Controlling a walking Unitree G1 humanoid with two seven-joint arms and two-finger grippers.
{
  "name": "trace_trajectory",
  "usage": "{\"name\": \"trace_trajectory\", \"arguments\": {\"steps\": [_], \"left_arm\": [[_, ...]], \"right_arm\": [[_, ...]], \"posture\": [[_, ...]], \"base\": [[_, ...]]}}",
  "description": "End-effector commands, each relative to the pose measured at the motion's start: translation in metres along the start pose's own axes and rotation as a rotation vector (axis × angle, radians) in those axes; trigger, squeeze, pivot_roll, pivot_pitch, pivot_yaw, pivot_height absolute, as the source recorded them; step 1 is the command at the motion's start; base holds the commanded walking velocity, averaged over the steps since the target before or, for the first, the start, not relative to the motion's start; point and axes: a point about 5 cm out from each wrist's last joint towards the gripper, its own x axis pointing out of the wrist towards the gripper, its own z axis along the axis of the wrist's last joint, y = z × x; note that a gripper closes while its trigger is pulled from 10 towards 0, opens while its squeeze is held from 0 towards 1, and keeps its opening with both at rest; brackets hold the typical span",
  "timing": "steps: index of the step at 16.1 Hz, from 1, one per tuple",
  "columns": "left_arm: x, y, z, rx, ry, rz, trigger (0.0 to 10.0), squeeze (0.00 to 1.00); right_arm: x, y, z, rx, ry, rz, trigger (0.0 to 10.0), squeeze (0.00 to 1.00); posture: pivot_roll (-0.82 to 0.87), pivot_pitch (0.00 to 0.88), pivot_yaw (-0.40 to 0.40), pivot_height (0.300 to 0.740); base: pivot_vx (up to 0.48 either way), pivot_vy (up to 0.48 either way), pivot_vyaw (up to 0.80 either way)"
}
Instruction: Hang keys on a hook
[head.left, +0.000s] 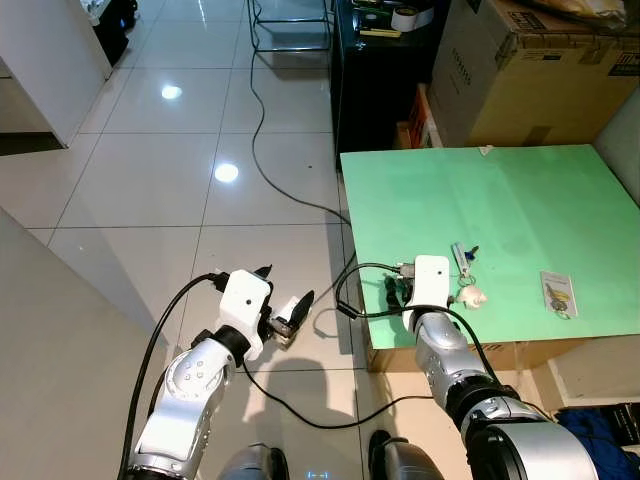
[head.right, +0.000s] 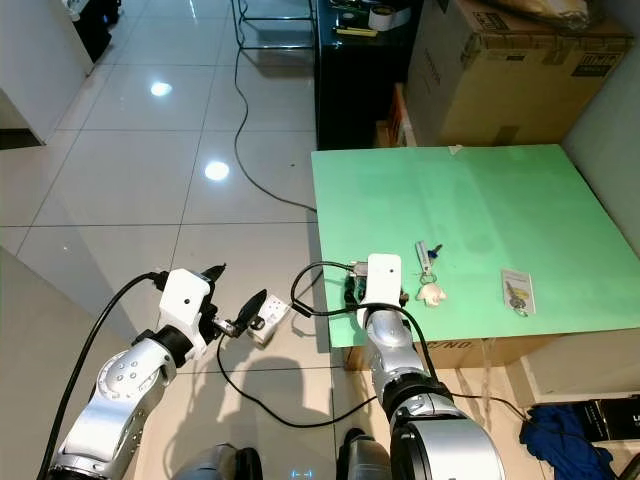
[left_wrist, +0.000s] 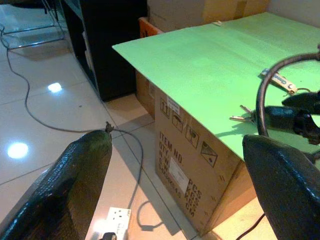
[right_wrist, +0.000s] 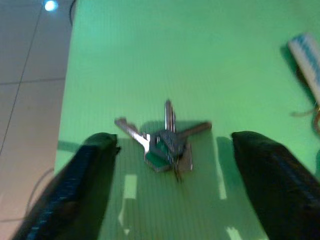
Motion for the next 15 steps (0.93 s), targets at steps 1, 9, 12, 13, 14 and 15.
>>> {"name": "trace_trajectory", "arguments": {"steps": [1, 9, 12, 13, 14, 15], "left_arm": [[-0.0013, -0.0005, 0.0031, 0.016, -0.007, -0.01, 10.0, 0.0], [-0.0014, -0.0009, 0.0036, 0.013, -0.009, -0.001, 10.0, 0.0], [-0.0021, -0.0013, 0.0035, 0.012, -0.008, -0.001, 10.0, 0.0], [-0.0021, -0.0014, 0.0038, 0.012, -0.007, -0.002, 10.0, 0.0], [-0.0019, -0.0013, 0.004, 0.013, -0.007, -0.003, 10.0, 0.0], [-0.0013, -0.0009, 0.0042, 0.013, -0.007, -0.003, 10.0, 0.0]], "right_arm": [[-0.0013, 0.002, -0.0078, 0.02, 0.046, 0.007, 0.0, 0.0], [-0.0034, 0.0067, -0.014, 0.02, 0.065, 0.025, 0.0, 0.0], [-0.0031, 0.0041, -0.014, 0.017, 0.069, 0.021, 0.0, 0.0], [-0.0029, 0.0027, -0.0142, 0.017, 0.073, 0.018, 0.0, 0.0], [-0.0028, 0.0024, -0.0139, 0.018, 0.073, 0.017, 0.0, 0.0], [-0.0023, 0.0025, -0.0118, 0.021, 0.062, 0.019, 0.0, 0.0]], "posture": [[0.05, 0.172, 0.019, 0.74], [0.05, 0.182, 0.013, 0.74], [0.05, 0.192, 0.016, 0.74], [0.06, 0.196, 0.018, 0.74], [0.06, 0.197, 0.019, 0.74], [0.06, 0.198, 0.02, 0.74]], "base": [[0.0, 0.0, 0.0], [0.0, 0.0, 0.0], [0.0, 0.0, 0.0], [0.0, 0.0, 0.0], [0.0, 0.0, 0.0], [0.0, 0.0, 0.0]]}}
